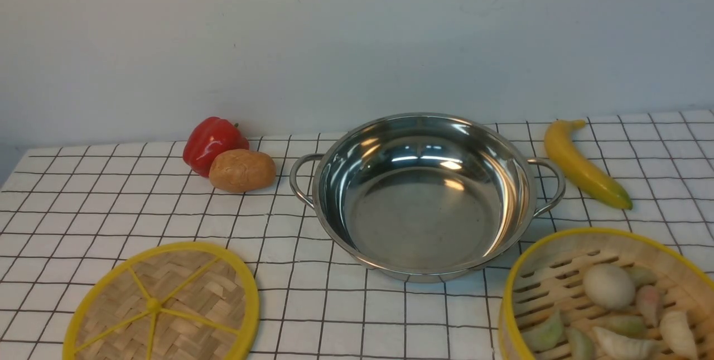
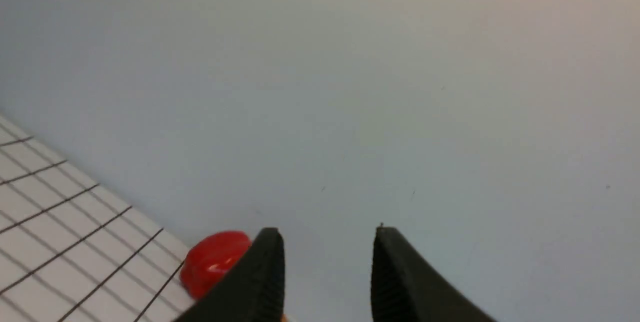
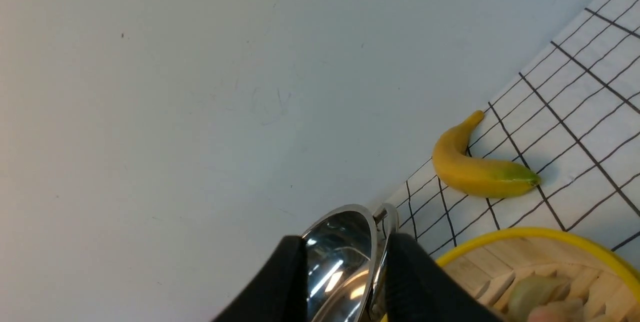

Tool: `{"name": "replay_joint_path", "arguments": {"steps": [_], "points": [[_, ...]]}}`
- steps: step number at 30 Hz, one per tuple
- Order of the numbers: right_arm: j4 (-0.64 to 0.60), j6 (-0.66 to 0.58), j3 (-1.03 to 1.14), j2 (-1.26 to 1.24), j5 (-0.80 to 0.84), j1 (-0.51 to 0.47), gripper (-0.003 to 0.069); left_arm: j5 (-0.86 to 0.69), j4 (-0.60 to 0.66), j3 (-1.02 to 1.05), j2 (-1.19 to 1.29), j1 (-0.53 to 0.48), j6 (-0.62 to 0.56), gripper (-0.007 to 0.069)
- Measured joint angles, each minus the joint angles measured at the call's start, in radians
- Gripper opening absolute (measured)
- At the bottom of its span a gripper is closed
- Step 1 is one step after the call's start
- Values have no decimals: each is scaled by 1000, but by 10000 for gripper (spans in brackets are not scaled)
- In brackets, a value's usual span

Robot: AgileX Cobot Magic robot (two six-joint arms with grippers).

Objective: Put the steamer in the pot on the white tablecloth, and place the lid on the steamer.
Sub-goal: 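Reach for and grasp the rim of the bamboo steamer holding the buns with the right gripper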

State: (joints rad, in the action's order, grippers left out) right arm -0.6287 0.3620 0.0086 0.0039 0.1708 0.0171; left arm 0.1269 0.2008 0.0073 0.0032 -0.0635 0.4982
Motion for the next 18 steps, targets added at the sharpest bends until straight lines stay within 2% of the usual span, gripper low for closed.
{"name": "replay_joint_path", "arguments": {"steps": [5,7,9,14,16,17,18], "points": [[-15,-11,-10,0,-131,0,242,170,-29,0,0,0,6,243],[2,-31,-42,-1,-157,0,242,192,-68,-14,1,0,1,243],[61,-81,-142,12,-180,0,242,173,-173,-84,28,0,-12,243],[197,-151,-334,137,-74,0,242,-14,-342,-262,166,0,-18,243],[292,-161,-463,274,93,0,242,-213,-394,-372,294,0,-21,243],[310,-161,-483,296,128,0,242,-246,-396,-380,305,0,-22,243],[372,-159,-551,379,257,0,242,-358,-403,-434,392,0,-32,243]]}}
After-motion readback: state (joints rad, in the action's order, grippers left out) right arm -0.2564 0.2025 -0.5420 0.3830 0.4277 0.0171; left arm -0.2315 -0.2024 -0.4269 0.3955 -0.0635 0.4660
